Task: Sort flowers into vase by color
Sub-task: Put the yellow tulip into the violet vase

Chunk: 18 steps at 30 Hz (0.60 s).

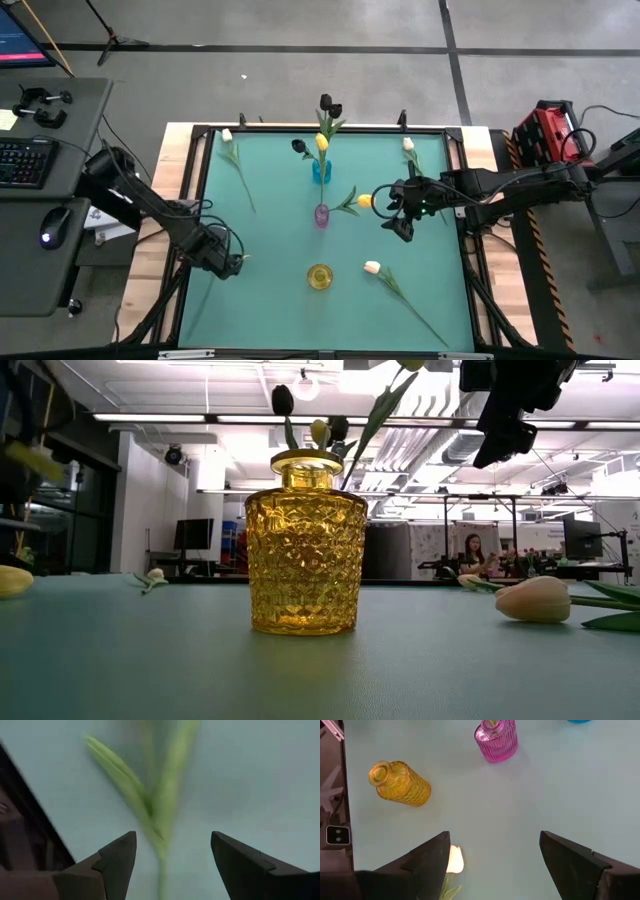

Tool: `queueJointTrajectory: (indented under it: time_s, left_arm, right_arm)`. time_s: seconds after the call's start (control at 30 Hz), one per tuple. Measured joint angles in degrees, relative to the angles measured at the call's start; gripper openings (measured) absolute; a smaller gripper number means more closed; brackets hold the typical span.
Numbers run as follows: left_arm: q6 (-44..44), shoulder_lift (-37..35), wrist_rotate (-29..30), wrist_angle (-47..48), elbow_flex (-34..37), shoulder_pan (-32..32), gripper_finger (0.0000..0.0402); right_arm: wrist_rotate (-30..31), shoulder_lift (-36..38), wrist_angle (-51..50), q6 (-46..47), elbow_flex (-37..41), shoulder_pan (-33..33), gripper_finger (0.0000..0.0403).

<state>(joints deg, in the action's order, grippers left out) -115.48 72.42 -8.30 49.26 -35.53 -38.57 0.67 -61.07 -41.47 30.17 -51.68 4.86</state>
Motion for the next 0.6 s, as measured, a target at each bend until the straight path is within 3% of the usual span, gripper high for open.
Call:
queueJointTrajectory:
  time_s: [0.4,0.5,0.6]
  left_arm:
    - [0.0,-0.2,-2.8,-5.7,6.8,-0.1,0.0239]
    - [0.4,-0.2,-2.6,-6.9,7.2,-0.1,0.0217]
    - [2.9,-0.2,-2.3,-7.3,7.5,-0.1,0.0166]
  right_arm:
    - [-0.1,0.0,-0.4,3.0,0.0,0.0,0.0295]
    - [-0.1,0.0,-0.9,3.0,0.0,0.0,0.0295]
    - [-0.2,0.0,-1.2,3.0,0.0,0.0,0.0295]
